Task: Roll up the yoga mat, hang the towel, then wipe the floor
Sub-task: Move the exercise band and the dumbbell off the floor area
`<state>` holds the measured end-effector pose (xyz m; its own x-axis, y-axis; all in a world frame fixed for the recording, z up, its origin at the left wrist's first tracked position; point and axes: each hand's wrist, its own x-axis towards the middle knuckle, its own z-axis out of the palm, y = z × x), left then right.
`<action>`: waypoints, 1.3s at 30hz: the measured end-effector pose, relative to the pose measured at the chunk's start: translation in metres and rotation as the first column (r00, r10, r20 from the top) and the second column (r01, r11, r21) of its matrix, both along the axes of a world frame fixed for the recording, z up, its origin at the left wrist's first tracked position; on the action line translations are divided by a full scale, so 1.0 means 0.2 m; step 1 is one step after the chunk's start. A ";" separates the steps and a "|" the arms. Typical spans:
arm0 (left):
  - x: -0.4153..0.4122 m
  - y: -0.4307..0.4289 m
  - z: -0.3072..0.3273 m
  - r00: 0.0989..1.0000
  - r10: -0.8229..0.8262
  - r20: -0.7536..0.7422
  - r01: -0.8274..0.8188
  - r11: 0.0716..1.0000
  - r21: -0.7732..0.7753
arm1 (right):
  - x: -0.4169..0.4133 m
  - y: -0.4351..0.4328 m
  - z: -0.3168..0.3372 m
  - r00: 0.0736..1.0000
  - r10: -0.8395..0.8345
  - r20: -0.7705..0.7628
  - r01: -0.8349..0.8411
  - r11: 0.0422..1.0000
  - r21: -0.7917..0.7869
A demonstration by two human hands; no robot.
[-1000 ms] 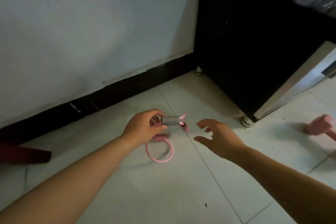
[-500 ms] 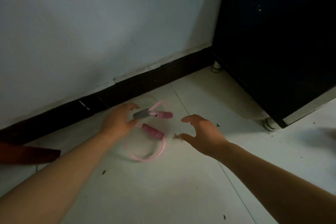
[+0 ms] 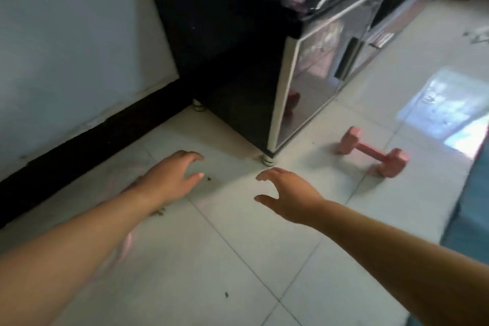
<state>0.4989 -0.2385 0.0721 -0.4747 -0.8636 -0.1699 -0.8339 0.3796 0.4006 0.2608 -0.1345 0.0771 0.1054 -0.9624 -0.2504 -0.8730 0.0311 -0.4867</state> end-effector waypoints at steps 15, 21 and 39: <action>-1.51 0.37 -0.10 0.855 -0.460 0.239 0.458 0.886 0.068 | -1.24 0.54 -0.11 0.908 -0.417 -0.024 0.416 0.908 -0.057; -1.65 0.54 -0.50 0.849 -0.400 0.344 0.362 0.916 0.172 | -1.35 0.53 -0.34 0.875 -0.484 -0.006 0.483 0.875 -0.029; -1.66 0.53 -0.68 0.808 -0.481 0.341 0.377 0.866 0.330 | -1.61 0.09 -0.59 0.871 -0.479 -0.113 0.467 0.876 -0.120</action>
<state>0.1672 -0.1330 -0.0635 -0.6317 -0.4955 -0.5962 -0.7122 0.6746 0.1939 -0.0610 -0.1171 -0.0410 -0.3966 -0.9067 -0.1436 -0.8216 0.4203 -0.3851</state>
